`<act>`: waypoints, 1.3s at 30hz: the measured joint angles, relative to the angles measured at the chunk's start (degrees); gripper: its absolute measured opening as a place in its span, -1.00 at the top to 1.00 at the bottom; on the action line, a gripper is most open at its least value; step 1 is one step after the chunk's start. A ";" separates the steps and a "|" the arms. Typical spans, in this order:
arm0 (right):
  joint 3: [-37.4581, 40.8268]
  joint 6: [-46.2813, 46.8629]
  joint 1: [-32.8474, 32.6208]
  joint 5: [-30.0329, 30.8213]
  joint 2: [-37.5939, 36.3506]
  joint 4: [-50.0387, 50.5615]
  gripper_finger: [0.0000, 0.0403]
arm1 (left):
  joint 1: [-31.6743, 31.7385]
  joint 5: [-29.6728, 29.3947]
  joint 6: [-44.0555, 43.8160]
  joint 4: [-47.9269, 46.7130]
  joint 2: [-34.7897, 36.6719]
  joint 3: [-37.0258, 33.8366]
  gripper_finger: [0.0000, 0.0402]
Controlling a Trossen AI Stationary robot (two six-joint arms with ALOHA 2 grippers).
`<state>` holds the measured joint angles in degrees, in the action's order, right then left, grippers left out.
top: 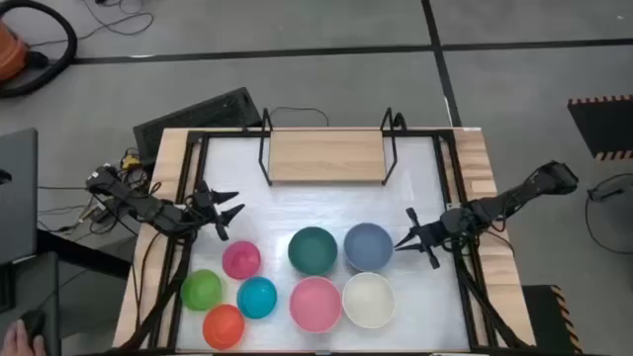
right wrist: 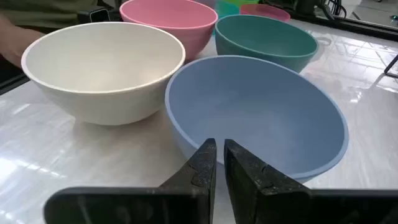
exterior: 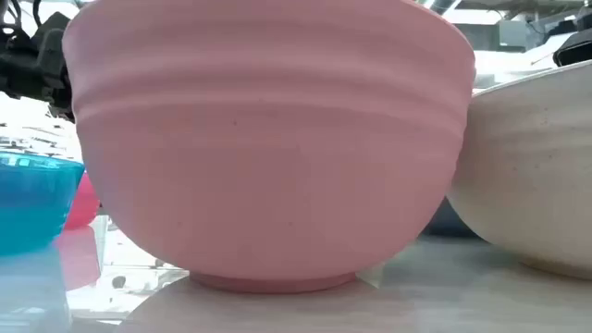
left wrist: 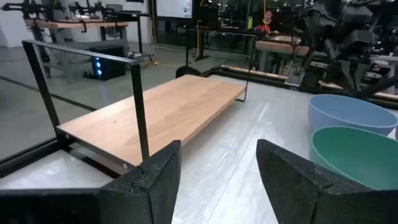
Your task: Place and stack bowls onto a shelf
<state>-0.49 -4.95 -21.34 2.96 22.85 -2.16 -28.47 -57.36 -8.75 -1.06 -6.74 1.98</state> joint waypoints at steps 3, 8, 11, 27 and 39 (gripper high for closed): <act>0.00 -0.01 0.00 0.00 0.00 0.00 0.71 | 0.00 0.01 0.00 0.00 0.00 0.00 0.03; 0.00 0.00 0.00 0.00 0.00 0.00 0.71 | 0.00 0.02 0.00 0.02 0.00 0.00 0.03; 0.00 -0.01 -0.01 0.00 0.00 0.00 0.71 | 0.00 0.00 -0.02 0.00 0.00 0.00 0.03; 0.00 -0.02 -0.01 0.00 -0.01 -0.02 0.71 | 0.00 -0.35 -0.01 0.00 0.00 0.00 0.03; -1.33 -11.42 3.73 7.86 0.00 -12.65 0.71 | 0.00 -0.02 -0.40 0.75 0.00 -0.05 0.03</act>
<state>-1.83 -16.37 -17.61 10.82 22.85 -14.80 -28.47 -57.39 -9.15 -0.30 -6.74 1.93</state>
